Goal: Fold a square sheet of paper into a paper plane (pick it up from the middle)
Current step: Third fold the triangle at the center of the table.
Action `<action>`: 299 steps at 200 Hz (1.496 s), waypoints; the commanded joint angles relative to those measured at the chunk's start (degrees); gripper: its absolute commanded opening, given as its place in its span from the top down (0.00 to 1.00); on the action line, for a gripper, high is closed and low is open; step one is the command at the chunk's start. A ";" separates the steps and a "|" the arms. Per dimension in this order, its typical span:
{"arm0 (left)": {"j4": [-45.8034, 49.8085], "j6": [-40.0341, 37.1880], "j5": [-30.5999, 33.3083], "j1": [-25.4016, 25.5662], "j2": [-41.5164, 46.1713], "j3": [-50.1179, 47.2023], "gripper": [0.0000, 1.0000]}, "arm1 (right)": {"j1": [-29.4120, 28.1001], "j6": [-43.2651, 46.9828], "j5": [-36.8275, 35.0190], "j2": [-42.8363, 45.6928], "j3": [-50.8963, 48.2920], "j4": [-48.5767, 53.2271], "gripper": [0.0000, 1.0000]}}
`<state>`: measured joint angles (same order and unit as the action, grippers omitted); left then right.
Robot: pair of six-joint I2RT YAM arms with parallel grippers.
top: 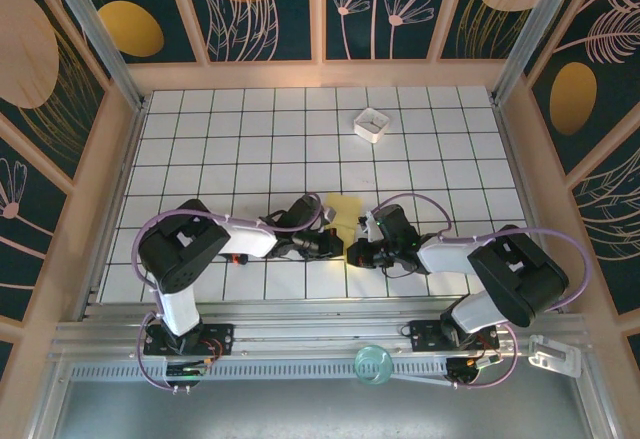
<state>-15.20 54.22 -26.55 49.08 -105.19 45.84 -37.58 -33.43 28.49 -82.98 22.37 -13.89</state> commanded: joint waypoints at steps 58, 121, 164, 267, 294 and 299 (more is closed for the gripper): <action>6.35 -3.47 6.51 -0.33 -3.03 4.54 1.00 | 0.23 0.34 -5.09 -2.45 -1.16 12.73 1.00; 5.71 -4.42 4.66 -2.28 -2.67 4.93 1.00 | 0.24 0.88 -6.34 -4.89 -0.67 15.31 1.00; 5.45 -5.37 3.96 -4.01 -3.04 4.52 0.99 | 0.23 0.69 -6.34 -5.78 -0.79 15.96 1.00; 6.15 -7.97 3.78 -8.02 -4.94 5.00 0.99 | 0.23 0.22 -7.73 -4.82 -0.99 18.21 1.00; 6.75 -8.72 3.79 -9.19 -4.94 5.66 0.99 | 0.23 0.20 -8.01 -4.57 -1.02 18.71 1.00; 6.97 -8.88 3.85 -9.35 -5.02 5.79 0.99 | 0.23 0.25 -8.09 -4.64 -1.00 18.79 1.00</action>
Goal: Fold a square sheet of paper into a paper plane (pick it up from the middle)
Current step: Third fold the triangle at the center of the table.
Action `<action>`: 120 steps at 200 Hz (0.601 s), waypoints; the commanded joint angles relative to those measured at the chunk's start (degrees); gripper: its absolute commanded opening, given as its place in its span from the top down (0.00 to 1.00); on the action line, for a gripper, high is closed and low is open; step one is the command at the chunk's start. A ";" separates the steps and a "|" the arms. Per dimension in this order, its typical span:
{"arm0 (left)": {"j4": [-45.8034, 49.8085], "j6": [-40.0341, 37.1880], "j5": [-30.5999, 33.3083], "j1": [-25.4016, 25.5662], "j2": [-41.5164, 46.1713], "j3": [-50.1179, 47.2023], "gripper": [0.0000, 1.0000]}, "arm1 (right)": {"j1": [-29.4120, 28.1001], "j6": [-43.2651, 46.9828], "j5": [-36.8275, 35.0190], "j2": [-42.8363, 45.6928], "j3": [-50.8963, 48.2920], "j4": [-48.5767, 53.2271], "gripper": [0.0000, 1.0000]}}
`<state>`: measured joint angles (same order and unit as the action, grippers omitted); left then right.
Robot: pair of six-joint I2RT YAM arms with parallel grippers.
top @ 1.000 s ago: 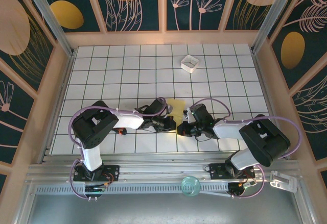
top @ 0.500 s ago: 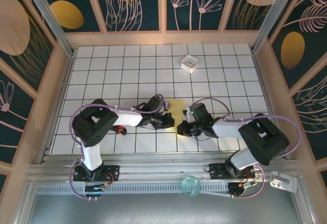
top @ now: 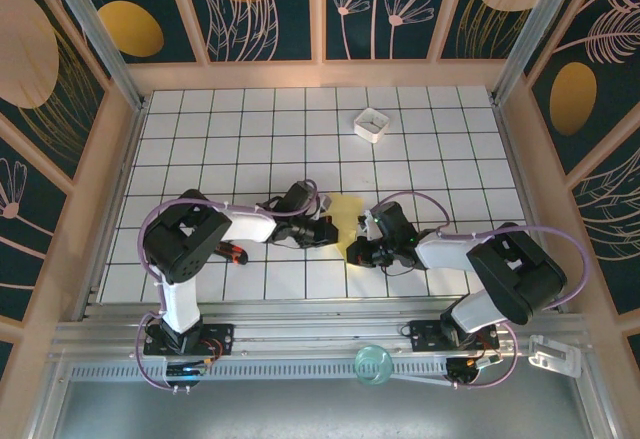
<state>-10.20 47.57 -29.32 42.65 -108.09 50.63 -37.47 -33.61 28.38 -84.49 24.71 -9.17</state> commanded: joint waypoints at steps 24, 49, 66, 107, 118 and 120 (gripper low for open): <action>2.61 -3.02 6.72 -4.09 -2.67 1.77 0.99 | 0.19 0.38 -8.08 -3.10 -3.34 14.16 1.00; 3.30 -4.14 6.73 -5.76 -2.82 2.51 0.99 | 0.20 0.38 -8.12 -3.14 -3.35 14.23 1.00; 4.18 -5.25 6.99 -6.67 -3.16 3.25 0.99 | 0.21 0.46 -8.25 -3.03 -3.33 14.35 1.00; 5.09 -7.47 6.73 -9.93 -4.36 4.16 0.98 | 0.31 0.47 -8.34 -2.96 -3.65 14.35 1.00; 5.36 -8.08 6.73 -11.03 -4.33 4.30 0.98 | 0.38 0.47 -8.34 -2.83 -3.70 14.35 1.00; 5.36 -8.21 6.67 -11.33 -4.30 4.34 0.97 | 0.38 0.47 -8.34 -2.85 -3.70 14.31 1.00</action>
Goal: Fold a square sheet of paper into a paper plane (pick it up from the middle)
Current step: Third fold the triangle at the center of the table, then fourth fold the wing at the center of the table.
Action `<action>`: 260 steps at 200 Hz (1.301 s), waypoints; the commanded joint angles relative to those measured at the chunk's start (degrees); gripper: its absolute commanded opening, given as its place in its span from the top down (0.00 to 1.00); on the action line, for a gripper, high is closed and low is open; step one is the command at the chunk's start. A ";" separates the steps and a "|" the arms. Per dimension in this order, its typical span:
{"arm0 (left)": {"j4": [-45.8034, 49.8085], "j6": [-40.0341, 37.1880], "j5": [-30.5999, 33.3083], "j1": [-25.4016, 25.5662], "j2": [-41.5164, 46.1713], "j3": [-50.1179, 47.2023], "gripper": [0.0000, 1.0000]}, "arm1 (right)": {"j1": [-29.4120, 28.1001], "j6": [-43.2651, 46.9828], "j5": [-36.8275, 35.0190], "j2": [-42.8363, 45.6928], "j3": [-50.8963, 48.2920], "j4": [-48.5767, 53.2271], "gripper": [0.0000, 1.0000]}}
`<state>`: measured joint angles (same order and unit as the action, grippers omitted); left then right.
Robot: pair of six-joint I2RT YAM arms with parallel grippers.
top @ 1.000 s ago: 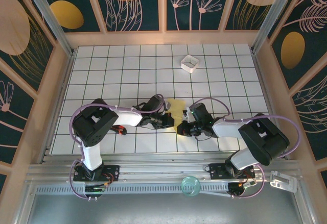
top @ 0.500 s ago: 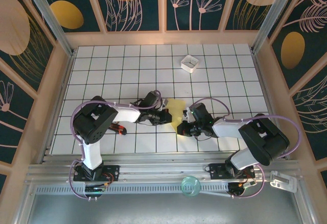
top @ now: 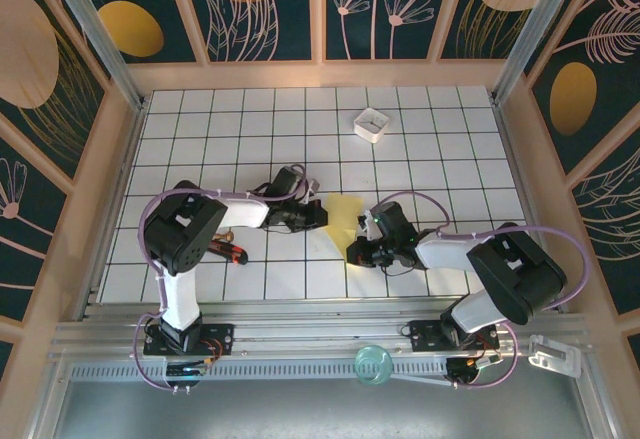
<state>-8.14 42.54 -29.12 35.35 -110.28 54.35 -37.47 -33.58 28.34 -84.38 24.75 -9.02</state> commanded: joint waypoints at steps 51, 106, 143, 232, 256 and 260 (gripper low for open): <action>2.75 -4.21 5.16 -6.70 3.52 -1.27 0.83 | 0.17 1.43 -7.39 -0.96 -3.57 14.81 1.00; -3.25 2.19 3.69 -6.22 18.03 -14.04 0.66 | -0.91 4.63 -5.76 13.66 -0.19 17.61 1.00; -8.00 4.83 3.17 -3.77 18.72 -16.03 0.63 | 4.91 3.12 -6.99 14.94 3.20 9.48 0.87; -7.42 4.28 2.79 -1.93 14.25 -12.59 0.61 | 4.95 1.44 -13.43 -1.26 7.55 4.20 0.80; -6.00 3.35 2.16 -1.91 15.12 -13.32 0.61 | 4.61 3.96 -12.05 -3.44 8.23 3.55 0.82; -5.68 3.24 1.99 -1.87 15.45 -13.51 0.60 | 4.60 4.42 -11.75 -3.84 8.41 3.56 0.83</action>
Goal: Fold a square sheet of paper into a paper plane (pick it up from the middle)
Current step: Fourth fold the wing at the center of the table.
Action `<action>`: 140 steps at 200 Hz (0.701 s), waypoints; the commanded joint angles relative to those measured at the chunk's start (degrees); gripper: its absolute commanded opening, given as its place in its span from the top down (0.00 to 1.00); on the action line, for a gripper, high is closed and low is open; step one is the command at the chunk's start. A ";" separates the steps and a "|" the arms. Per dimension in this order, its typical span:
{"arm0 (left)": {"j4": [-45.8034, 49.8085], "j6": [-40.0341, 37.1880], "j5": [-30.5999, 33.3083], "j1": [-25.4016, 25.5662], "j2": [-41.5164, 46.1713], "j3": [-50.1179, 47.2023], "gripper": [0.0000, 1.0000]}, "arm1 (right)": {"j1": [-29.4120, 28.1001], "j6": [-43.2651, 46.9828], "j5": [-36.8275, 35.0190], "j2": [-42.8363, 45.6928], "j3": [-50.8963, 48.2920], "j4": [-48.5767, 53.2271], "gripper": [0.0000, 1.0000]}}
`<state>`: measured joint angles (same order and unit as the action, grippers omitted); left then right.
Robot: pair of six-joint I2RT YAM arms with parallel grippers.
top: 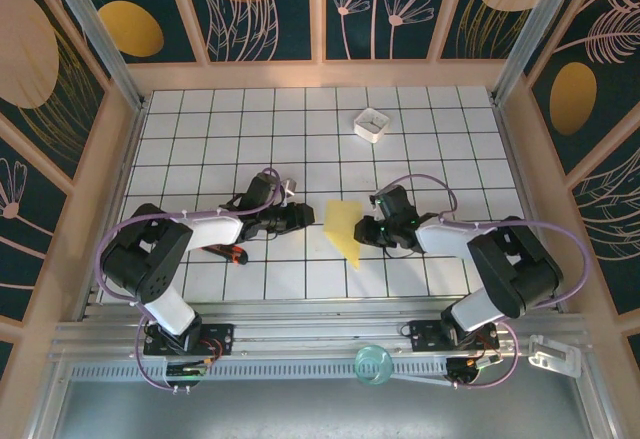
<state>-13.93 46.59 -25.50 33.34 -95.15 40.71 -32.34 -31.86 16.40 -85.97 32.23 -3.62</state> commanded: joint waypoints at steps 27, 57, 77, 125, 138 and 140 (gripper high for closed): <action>1.82 -1.80 -1.59 0.12 2.40 -2.09 0.59 | -0.86 5.67 3.08 -4.63 2.14 -3.12 0.83; 0.34 0.05 -3.84 0.55 3.61 -4.92 0.58 | -2.57 8.47 4.11 -8.19 4.91 -1.85 0.83; 0.23 0.99 -4.44 1.66 3.96 -5.38 0.57 | -3.34 8.69 2.85 -10.41 5.91 -0.52 0.86; -1.65 3.87 -5.92 3.12 -0.03 -3.29 0.56 | -4.21 7.14 0.88 -11.69 5.39 0.10 0.91; -0.69 3.54 -4.96 3.20 -1.12 -2.00 0.56 | -4.30 6.83 0.65 -11.64 5.21 0.08 0.92; -0.55 3.52 -4.81 3.15 -1.29 -1.76 0.56 | -4.31 6.81 0.58 -11.60 5.15 0.07 0.92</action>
<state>-14.31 48.86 -30.15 36.40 -94.19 36.27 -34.09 -24.75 17.98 -93.25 38.33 -4.10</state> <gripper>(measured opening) 0.437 0.090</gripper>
